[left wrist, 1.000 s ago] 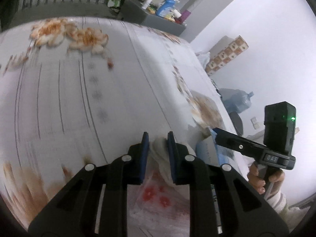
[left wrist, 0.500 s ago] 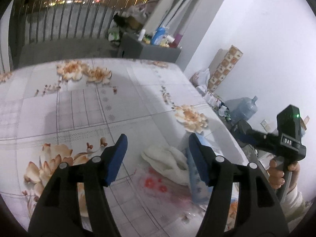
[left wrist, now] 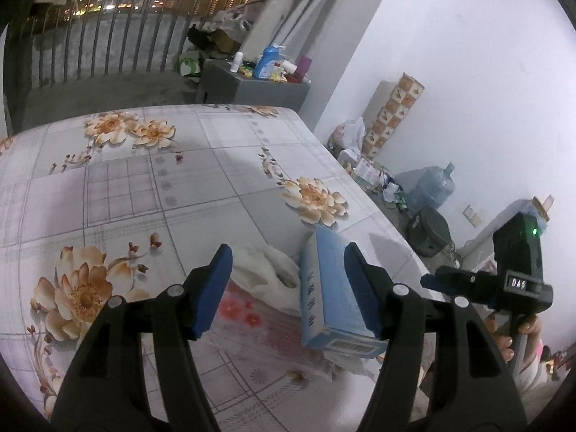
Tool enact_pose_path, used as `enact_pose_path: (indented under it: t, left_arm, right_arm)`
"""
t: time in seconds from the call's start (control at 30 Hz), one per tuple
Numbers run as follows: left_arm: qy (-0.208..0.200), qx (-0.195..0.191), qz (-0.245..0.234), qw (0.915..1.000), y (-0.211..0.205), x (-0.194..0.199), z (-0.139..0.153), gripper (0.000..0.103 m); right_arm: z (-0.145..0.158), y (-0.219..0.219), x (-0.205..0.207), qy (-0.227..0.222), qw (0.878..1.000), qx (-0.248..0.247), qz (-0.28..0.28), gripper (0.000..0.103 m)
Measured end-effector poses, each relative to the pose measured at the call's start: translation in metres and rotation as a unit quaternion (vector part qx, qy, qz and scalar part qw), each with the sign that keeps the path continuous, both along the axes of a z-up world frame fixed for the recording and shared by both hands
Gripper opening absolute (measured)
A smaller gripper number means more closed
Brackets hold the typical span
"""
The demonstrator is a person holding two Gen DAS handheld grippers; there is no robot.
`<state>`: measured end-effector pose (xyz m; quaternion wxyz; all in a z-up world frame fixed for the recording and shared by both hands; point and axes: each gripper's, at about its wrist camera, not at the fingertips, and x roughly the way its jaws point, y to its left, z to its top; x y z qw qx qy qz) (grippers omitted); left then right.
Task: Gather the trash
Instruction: 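Reach the right tool to the blue-white box while the left tool approaches the gold packet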
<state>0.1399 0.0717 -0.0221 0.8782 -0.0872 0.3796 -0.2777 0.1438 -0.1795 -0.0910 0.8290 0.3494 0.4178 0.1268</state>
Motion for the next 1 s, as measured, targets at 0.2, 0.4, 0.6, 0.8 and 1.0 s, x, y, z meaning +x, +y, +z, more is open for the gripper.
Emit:
enact_pose_path:
  t: [0.2,0.4,0.6,0.8,1.0]
  left_arm:
    - [-0.004,0.028,-0.002,0.9996,-0.008,0.002,0.001,0.06]
    - [0.001,0.042,0.0,0.9991,-0.011,0.004,0.002,0.06]
    - [0.012,0.049,0.004,0.9987,-0.013,0.007,-0.002,0.061]
    - [0.01,0.054,0.007,0.9985,-0.014,0.006,-0.001,0.069]
    - [0.009,0.054,0.006,0.9985,-0.014,0.006,-0.001,0.073]
  right_arm:
    - [-0.002,0.012,0.018,0.01,0.999,0.042,0.01,0.068]
    - [-0.009,0.016,0.029,0.025,0.997,0.07,0.019,0.068]
    - [-0.018,0.017,0.035,0.047,0.996,0.079,0.013,0.072]
    - [-0.021,0.018,0.039,0.049,0.995,0.084,0.013,0.075]
    - [-0.022,0.018,0.042,0.05,0.995,0.087,0.016,0.075]
